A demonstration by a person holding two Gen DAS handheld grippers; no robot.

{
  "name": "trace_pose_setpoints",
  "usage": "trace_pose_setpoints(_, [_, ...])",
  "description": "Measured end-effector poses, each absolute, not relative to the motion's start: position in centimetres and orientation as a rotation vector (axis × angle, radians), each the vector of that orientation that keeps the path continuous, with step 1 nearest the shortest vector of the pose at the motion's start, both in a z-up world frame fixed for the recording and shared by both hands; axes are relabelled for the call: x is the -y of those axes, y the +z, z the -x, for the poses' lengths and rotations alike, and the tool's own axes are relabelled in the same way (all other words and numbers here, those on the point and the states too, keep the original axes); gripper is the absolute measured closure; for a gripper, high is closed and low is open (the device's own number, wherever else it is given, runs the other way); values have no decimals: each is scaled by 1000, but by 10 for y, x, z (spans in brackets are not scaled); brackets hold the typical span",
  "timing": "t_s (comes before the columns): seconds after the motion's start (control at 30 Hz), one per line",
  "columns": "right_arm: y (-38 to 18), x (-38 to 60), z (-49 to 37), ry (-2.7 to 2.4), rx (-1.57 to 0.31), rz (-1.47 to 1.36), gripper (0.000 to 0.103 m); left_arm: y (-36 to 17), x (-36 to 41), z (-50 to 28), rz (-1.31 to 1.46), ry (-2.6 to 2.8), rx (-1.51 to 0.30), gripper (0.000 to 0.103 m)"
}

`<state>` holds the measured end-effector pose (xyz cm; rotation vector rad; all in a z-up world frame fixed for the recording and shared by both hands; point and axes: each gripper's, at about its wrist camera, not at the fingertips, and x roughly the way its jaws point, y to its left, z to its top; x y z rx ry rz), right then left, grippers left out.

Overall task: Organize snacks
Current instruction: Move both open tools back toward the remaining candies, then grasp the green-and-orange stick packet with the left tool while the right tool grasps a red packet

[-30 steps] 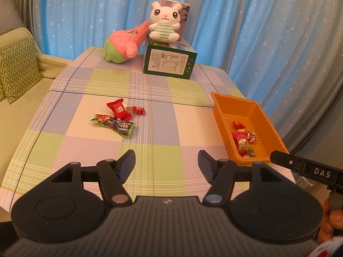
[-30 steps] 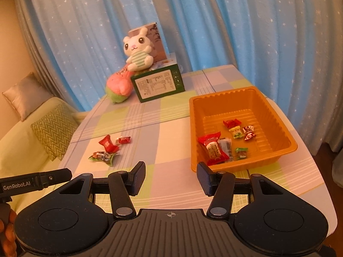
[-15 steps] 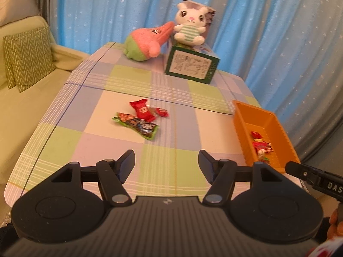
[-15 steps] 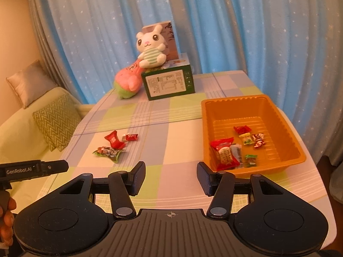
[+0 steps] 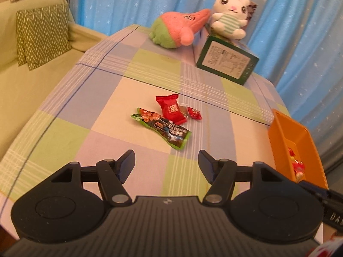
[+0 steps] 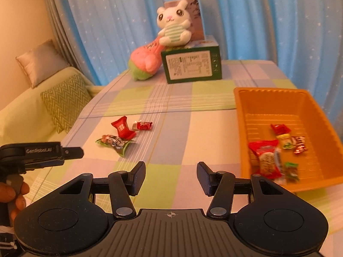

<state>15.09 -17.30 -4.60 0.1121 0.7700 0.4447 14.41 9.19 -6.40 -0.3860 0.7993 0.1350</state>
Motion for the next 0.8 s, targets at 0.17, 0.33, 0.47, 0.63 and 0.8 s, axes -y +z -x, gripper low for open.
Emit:
trace_pose_setpoints(0.17, [-68,158,-177,470,-790,-83,50,-86,-97,-177,406,149,-811,42])
trace_pose_setpoints(0.33, [-86,145,-201,479,-811,-72,50,-107,-103,-209,452,139,-833,46])
trace_pose_setpoints(0.47, [-96,137,-217,482,-815,-66,50,-118,-107,-230,458,137,-845,52])
trace_pose_setpoints(0.63, [-105,131,-230,483,-825,-72,50,-131,-110,-250,459,145,-863,54])
trace_pose_setpoints(0.8, [-113,124,-238,491,-835,-68,50,-134,-108,-262,409,151,-857,55])
